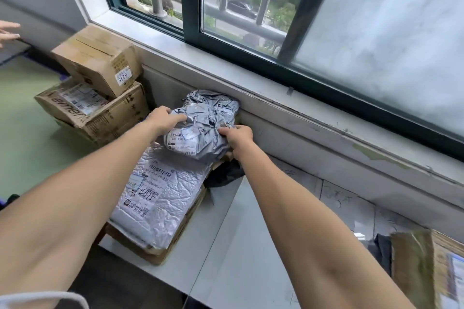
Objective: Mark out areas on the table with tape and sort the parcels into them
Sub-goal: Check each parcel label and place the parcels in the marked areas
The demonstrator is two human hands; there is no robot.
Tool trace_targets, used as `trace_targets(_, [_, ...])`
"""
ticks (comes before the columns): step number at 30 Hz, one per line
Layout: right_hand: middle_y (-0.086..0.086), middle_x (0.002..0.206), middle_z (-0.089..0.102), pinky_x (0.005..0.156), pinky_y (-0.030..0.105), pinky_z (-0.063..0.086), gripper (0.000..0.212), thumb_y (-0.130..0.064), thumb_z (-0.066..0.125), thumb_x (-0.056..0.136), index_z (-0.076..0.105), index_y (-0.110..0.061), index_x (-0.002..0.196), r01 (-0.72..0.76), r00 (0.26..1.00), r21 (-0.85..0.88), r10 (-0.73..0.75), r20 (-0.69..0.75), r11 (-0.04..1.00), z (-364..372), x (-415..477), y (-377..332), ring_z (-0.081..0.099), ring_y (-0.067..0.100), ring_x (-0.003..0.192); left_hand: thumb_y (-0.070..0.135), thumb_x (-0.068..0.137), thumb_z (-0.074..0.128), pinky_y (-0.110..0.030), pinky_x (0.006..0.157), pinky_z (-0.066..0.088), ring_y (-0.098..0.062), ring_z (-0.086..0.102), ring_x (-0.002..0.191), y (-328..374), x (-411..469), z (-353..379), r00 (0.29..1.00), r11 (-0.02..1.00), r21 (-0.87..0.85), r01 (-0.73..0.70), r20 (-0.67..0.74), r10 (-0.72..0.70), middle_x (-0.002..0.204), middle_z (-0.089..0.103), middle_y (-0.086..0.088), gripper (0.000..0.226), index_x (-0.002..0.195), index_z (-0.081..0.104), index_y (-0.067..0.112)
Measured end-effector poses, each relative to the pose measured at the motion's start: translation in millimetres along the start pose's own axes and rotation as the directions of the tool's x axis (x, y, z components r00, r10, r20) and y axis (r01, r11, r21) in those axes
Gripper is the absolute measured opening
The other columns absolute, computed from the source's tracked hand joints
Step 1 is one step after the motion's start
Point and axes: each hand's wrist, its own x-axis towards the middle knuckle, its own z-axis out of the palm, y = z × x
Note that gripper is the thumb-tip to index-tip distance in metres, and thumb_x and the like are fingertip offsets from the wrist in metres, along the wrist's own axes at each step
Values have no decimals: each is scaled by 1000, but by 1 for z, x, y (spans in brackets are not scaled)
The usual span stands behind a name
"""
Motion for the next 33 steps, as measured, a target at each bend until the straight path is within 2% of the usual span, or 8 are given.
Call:
trace_targets(2, [14,117,64,53,30,54,68,-5,80,79,46,-5,138,-4,1000,94,1,29,996,-11,-10,-5,68,28,87,46,84,64,-32,75,43,-25,59,98,6,-3,-3,999,996,-86,-15,51,20,127,59,-11,51,120,64,10])
trace_targets(4, [16,117,66,57,31,56,71,1,78,79,43,-2,142,17,999,159,-24,43,987,-22,-18,-8,69,29,88,47,82,58,-35,74,43,-27,58,91,15,-9,-6,997,981,-192,-14,67,27,123,60,-15,43,107,68,13])
trace_targets(6, [18,114,68,68,35,59,68,5,75,80,45,1,141,47,997,205,-60,58,978,-34,-25,-9,71,28,87,53,76,62,-39,85,46,-33,60,101,26,-19,-8,995,954,-297,-29,84,56,120,63,-14,44,101,71,18])
trace_targets(10, [7,85,76,56,29,59,55,6,71,84,50,2,135,97,981,239,-134,144,966,-69,-49,-16,72,18,64,46,73,79,-45,100,48,-30,66,106,53,-34,-7,963,888,-437,-140,151,225,104,74,-5,38,101,76,20])
trace_targets(14, [20,120,67,91,51,55,61,4,70,85,45,1,140,146,975,225,-179,133,963,-105,-69,-17,68,31,94,29,76,81,-39,94,52,-21,69,90,79,-52,5,934,847,-507,-156,203,294,95,76,-3,31,103,71,17])
trace_targets(20, [24,116,67,90,52,54,51,10,67,85,50,3,133,213,973,278,-230,29,937,-171,-89,-11,68,32,87,14,86,71,-21,60,57,-14,71,67,128,-81,46,873,846,-498,-190,309,378,95,73,-12,23,107,69,5])
trace_targets(26, [25,120,65,92,48,54,47,11,67,84,53,5,129,273,962,237,-270,-48,932,-240,-109,-4,67,32,92,15,85,72,-31,73,60,-23,72,82,159,-105,90,813,883,-424,-202,430,393,103,72,-16,26,110,69,5])
trace_targets(33, [23,106,71,84,46,59,37,1,68,85,60,0,121,272,958,244,-238,-160,931,-304,-125,15,71,34,88,18,81,76,-27,51,56,-17,73,67,204,-141,136,782,907,-379,-187,501,370,81,76,-8,19,98,68,15])
